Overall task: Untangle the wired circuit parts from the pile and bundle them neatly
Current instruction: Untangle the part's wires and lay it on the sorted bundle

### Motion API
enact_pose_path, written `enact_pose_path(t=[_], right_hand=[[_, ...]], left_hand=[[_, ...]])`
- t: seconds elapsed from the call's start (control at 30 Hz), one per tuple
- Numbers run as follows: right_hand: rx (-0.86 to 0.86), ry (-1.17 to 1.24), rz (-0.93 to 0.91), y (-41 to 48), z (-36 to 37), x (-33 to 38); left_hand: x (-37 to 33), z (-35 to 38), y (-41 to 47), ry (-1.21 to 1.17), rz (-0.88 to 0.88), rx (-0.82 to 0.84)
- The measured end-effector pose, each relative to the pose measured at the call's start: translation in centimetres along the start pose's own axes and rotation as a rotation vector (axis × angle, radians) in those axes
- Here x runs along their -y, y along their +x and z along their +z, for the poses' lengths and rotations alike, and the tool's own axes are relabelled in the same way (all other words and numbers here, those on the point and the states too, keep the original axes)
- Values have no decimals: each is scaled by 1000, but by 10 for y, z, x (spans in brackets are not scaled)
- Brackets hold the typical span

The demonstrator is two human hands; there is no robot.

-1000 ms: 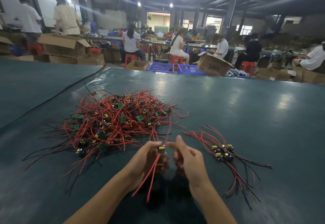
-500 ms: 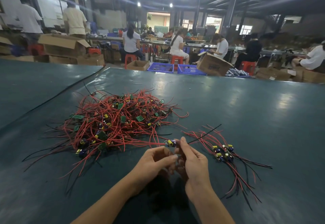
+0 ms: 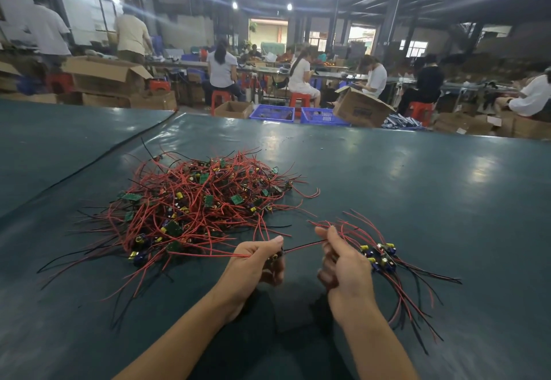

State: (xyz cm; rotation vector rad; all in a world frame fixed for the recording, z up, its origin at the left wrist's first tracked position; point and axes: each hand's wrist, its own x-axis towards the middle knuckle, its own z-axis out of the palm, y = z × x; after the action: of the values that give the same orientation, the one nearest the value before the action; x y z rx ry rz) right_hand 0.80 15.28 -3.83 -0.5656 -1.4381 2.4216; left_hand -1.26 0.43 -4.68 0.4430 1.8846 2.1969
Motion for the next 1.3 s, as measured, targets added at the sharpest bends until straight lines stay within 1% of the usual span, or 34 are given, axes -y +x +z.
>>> enact_pose_path(t=[0.13,0.2,0.27,0.37,0.43,0.5,0.53,0.67,0.8,0.93,1.0,1.07,1.13,1.2,1.23,1.3], right_hand=[[-52,78,-11,9,-11,6],[-71,55,-54,7,-10,2],[-54,1,-102,3,-6,-2],[92,-170,-118,-5,3,-11],[211,-322,-173,-13,10,-20],[276,-379,-217,-18,16,-26],[281,-384,-224,-19,17,-27],[211,-373,-214,-18,15,-25],[199,-373,-220,-18,13,-21],[244,-380,-220,-17,11,-21],[293,-378,-258,-19,13,-23],[308,-402,-310,-19,15,-27],[274,-423,-317,-17,15,-30],[209,-413,-278,-14,12,-30],[180,-389,-256,-13,11,-27],[122,-262,-220,-10,8,-20]], left_hand=[[3,0,0,9,2,37],[4,0,-1,-31,-8,14],[5,-1,0,-76,-23,-14],[5,-3,1,-97,-41,-20],[5,-3,1,-89,-55,6],[6,-2,0,-65,-69,43],[6,-1,0,-51,-70,62],[9,-3,0,-4,-71,64],[9,-3,0,-15,-59,56],[7,-4,3,-85,-109,-46],[8,-5,4,-104,-115,-75],[8,-5,4,-107,-120,-85],[8,-4,3,-102,-107,-66],[9,-3,4,-79,-68,-33],[8,-3,4,-64,-47,-22],[7,-3,5,-55,-24,-13]])
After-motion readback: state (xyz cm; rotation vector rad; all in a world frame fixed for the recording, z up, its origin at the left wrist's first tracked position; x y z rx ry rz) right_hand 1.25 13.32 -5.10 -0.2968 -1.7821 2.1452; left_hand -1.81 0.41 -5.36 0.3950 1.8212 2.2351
